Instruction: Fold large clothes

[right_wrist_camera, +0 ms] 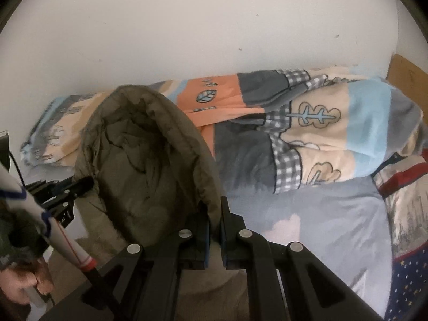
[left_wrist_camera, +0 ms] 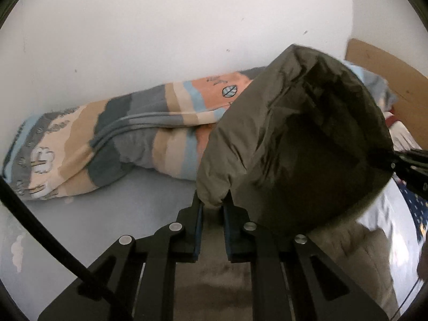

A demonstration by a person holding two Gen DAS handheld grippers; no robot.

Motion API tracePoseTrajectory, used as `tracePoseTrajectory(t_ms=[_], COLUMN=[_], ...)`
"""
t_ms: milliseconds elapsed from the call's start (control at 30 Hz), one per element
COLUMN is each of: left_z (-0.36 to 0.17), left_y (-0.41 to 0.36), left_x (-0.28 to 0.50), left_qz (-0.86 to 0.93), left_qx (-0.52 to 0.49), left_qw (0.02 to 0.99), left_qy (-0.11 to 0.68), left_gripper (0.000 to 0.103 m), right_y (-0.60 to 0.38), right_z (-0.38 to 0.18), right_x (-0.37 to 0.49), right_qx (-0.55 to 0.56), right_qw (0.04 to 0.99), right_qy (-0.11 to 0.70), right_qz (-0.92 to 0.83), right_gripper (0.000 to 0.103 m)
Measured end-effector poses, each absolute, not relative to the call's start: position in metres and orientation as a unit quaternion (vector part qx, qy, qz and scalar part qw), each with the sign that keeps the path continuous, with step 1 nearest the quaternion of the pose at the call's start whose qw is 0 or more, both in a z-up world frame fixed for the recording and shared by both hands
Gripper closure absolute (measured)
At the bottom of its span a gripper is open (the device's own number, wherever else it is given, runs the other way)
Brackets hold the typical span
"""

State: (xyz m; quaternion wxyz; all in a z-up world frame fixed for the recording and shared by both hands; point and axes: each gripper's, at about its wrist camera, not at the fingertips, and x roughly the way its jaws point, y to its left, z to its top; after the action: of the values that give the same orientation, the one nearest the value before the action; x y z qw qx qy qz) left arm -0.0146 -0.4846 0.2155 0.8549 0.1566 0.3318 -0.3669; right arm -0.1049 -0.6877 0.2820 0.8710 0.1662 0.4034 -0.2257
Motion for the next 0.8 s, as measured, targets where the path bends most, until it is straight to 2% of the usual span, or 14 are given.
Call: tracePoseTrajectory(t_ms=[133,233,267,300,367,500,567,667,733,800], left_z=[0.231,0.219,0.21,0.195,0.167,0.134,0.138,0.16,0.179,0.204], left_y=[-0.431,-0.391,-0.379,-0.366,-0.343,-0.302,-0.282,-0.272,-0.278,-0.293], left_x=[-0.071,-0.115,-0.129,-0.143,-0.163,-0.197,-0.22,-0.234,-0.232,-0.226], left_qz=[-0.395,-0.404,-0.405,-0.404,-0.395,-0.391,-0.406,-0.419,-0.422,-0.423], left_qx=[0.152,0.172,0.181,0.198,0.216,0.241,0.26,0.273,0.266,0.247], left_qw=[0.848,0.837,0.832,0.823,0.812,0.789,0.78,0.779,0.787,0.799], left_qy=[0.319,0.327,0.332,0.346,0.371,0.41,0.399,0.379,0.363,0.349], left_gripper=[0.09,0.09,0.086,0.073,0.058,0.058,0.058,0.056,0.049,0.042], right_y=[-0.647,-0.605,-0.59,-0.579,-0.559,-0.541,-0.533,-0.527,-0.526,-0.533], right_z=[0.306,0.314,0.31,0.305,0.28,0.216,0.201,0.212,0.228,0.251], right_x=[-0.159,-0.211,-0.226,-0.238,-0.262,-0.291,-0.313,-0.342,-0.353,-0.357], right_qx=[0.168,0.155,0.146,0.141,0.139,0.145,0.161,0.168,0.168,0.175], right_qw=[0.886,0.897,0.897,0.896,0.887,0.843,0.823,0.824,0.828,0.839], right_qy=[0.383,0.372,0.377,0.382,0.406,0.489,0.519,0.517,0.512,0.491], right_qz=[-0.201,-0.181,-0.177,-0.175,-0.172,-0.172,-0.166,-0.158,-0.154,-0.158], right_gripper=[0.097,0.097,0.097,0.097,0.096,0.085,0.085,0.085,0.083,0.072])
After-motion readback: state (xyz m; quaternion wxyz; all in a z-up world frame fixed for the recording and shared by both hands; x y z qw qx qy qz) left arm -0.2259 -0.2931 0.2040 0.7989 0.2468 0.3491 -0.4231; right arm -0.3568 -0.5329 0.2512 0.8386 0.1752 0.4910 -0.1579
